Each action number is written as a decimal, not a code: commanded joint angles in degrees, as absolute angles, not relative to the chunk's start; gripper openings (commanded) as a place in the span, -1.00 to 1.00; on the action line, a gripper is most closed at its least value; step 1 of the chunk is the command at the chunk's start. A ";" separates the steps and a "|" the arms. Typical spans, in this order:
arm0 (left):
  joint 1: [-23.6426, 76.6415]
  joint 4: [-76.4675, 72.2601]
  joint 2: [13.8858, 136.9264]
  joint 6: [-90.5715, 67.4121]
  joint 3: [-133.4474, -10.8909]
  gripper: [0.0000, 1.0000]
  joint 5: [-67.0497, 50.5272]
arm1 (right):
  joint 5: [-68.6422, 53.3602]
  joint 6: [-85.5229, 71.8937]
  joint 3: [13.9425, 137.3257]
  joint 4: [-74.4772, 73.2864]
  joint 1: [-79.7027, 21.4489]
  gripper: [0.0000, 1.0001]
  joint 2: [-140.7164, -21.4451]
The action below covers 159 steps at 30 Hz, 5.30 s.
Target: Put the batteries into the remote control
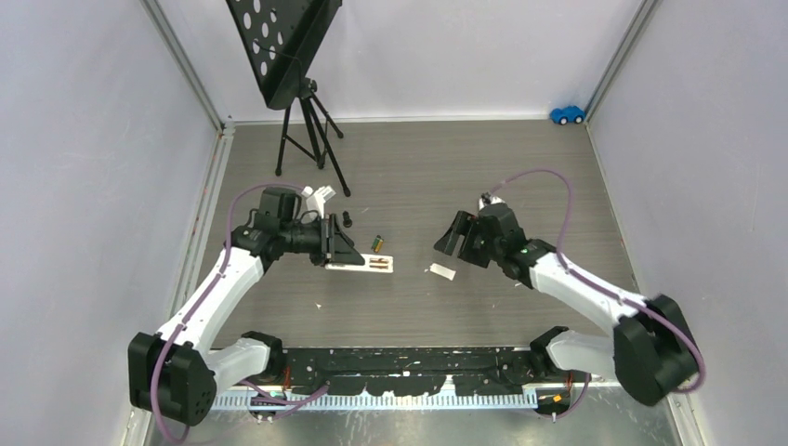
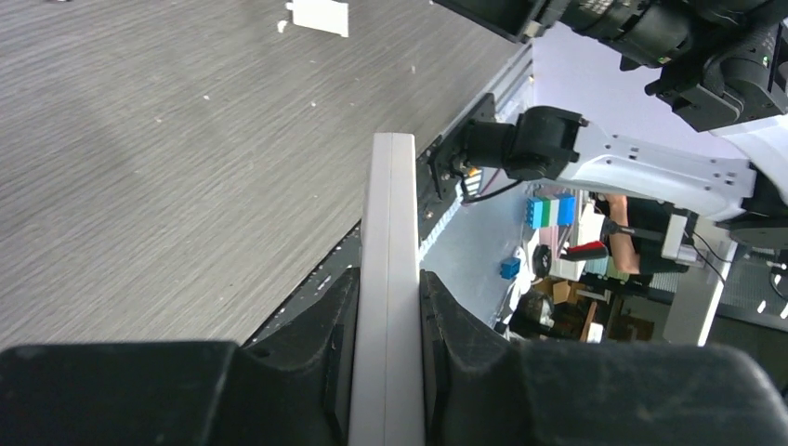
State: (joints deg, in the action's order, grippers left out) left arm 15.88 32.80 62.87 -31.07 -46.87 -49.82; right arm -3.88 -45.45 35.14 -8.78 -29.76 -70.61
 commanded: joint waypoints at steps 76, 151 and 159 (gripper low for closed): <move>23.73 -29.65 49.81 -71.76 -37.55 0.09 -34.70 | -21.86 -52.84 42.43 31.01 -44.21 -0.91 -61.98; 23.64 30.75 41.97 -35.18 -44.31 -1.00 5.89 | 13.81 -58.59 101.57 -44.49 -49.39 -0.65 -125.72; 23.64 30.97 41.37 -34.17 -44.44 -1.00 6.54 | 12.94 -58.28 105.11 -47.77 -49.39 -0.65 -128.09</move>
